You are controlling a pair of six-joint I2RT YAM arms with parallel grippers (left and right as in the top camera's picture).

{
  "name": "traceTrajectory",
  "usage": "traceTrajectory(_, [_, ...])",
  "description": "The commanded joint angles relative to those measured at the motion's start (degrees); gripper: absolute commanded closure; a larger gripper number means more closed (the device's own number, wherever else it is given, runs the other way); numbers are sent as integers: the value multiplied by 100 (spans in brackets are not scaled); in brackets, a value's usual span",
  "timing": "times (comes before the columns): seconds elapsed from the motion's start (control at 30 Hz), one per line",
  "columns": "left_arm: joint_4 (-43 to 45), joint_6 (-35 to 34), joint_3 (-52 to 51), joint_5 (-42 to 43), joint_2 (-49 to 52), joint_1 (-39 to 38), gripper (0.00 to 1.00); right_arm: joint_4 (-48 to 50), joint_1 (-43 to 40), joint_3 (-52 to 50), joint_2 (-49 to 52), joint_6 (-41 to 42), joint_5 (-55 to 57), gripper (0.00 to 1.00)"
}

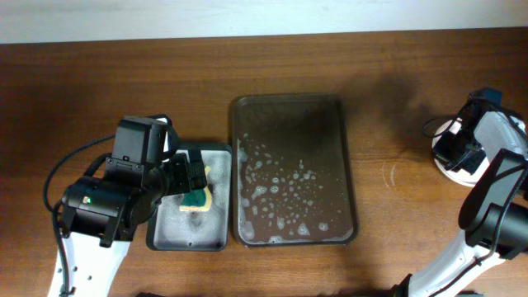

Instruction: Clean dirty plates on tray and stack at the side

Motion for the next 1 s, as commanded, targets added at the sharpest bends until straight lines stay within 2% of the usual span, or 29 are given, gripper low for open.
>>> traceTrajectory(0.0, [-7, 87, 52, -68, -28, 35, 0, -254, 262, -98, 70, -39, -813, 96])
traceTrajectory(0.1, [-7, 87, 52, -68, -28, 35, 0, -476, 601, -96, 68, -26, -1672, 96])
traceTrajectory(0.3, [-7, 87, 52, -68, -28, 35, 0, -514, 1344, -76, -155, -55, -1615, 96])
traceTrajectory(0.4, [-7, 87, 52, -68, -28, 35, 0, -551, 1576, 118, -791, -101, -1305, 92])
traceTrajectory(0.53, [-7, 87, 52, -68, -28, 35, 0, -527, 2162, 291, -2953, -817, -1346, 71])
traceTrajectory(0.67, [-7, 87, 52, -68, -28, 35, 0, -671, 3589, 291, -4854, -896, -1419, 47])
traceTrajectory(0.7, [-7, 87, 52, -68, -28, 35, 0, -673, 4009, 291, -5198, -894, -1419, 21])
traceTrajectory(0.73, [-7, 87, 52, -66, -28, 35, 0, -688, 4328, 291, -5442, -894, -1419, 1])
traceTrajectory(0.83, [-7, 87, 52, -68, -28, 35, 0, -710, 5034, 291, -6006, -894, -1419, 1])
traceTrajectory(0.97, [-7, 87, 52, -68, -28, 35, 0, -1095, 5119, 291, -6236, -964, -1123, 1])
